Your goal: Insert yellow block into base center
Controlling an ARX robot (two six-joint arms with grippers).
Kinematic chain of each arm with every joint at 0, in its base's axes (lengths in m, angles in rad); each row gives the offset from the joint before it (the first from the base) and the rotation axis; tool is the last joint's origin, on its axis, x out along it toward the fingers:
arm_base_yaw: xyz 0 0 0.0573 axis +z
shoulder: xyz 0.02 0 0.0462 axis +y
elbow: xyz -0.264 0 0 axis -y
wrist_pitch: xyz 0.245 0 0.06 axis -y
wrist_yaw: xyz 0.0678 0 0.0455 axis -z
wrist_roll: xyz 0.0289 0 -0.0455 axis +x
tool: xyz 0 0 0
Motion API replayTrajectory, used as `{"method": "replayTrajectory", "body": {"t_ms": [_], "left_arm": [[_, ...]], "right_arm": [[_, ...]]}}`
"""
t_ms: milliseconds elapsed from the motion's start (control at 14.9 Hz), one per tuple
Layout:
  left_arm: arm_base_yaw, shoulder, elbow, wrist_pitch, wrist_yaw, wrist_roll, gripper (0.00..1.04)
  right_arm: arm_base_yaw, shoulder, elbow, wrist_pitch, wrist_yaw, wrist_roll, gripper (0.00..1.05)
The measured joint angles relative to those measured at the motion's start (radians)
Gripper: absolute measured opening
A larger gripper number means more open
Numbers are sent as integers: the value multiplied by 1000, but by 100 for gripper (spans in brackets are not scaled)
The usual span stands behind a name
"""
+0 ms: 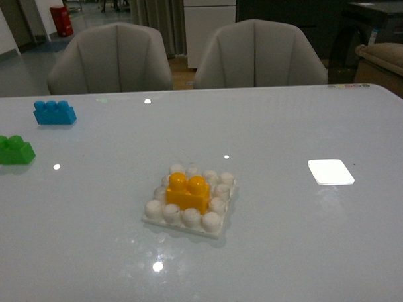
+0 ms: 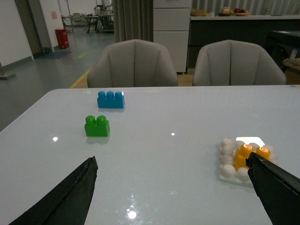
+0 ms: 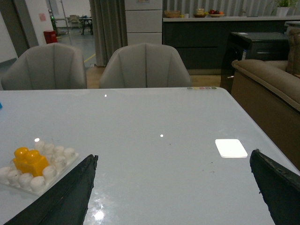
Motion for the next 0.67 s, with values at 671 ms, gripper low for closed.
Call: {"method": "replayTrajectory", "body": {"t_ms": [671], "left_arm": [[0,0,0,0,0,0,98]], "right_arm": [[0,0,0,0,0,0,98]]}}
